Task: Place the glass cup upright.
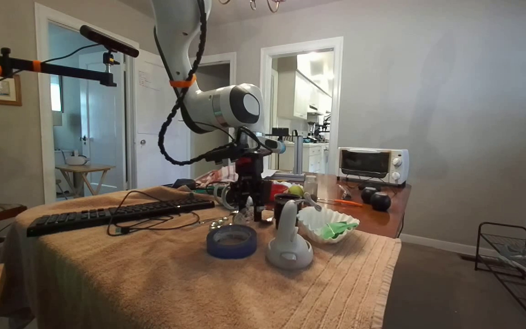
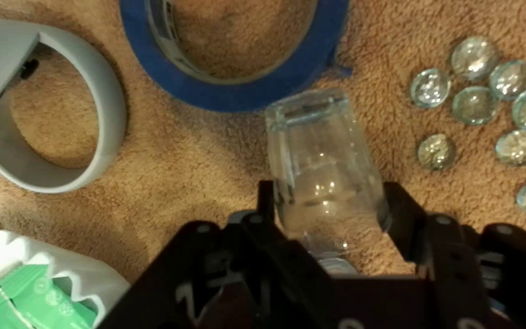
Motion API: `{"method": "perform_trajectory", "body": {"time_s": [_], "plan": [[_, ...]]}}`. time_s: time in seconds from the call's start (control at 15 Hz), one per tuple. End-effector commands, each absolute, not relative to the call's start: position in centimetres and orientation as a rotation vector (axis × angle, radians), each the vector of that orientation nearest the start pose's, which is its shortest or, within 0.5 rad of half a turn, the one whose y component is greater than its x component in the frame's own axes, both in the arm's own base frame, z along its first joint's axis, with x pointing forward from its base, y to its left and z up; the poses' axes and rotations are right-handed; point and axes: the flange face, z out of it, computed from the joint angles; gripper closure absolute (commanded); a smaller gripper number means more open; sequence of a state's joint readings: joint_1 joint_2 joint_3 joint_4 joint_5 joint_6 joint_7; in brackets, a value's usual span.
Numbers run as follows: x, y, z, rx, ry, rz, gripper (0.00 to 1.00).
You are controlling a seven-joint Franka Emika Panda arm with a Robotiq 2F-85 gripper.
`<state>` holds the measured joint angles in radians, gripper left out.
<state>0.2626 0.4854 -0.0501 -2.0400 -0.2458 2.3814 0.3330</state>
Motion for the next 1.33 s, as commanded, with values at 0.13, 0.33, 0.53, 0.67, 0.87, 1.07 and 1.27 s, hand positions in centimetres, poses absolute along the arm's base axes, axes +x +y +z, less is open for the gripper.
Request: {"method": "perform_trajectory", "body": {"time_s": [0.13,0.33,0.53,0.67,0.87,1.07,1.27], "plan": [[57.3,12.3,20.7,-3.343,-0.186,0.332,0.66],[57.4,12.2,21.4,-3.335,-0.208,0.298,0.66],[56.7,11.7,22.5,-3.334,-0.198,0.209,0.66],[55.5,11.3,23.9,-3.318,-0.205,0.038,0.66],[52.9,10.6,26.0,-3.233,-0.194,-0.244,0.66],[49.8,9.1,27.7,-3.119,-0.150,-0.499,0.66],[47.2,7.9,28.9,-2.993,-0.066,-0.738,0.66]]}}
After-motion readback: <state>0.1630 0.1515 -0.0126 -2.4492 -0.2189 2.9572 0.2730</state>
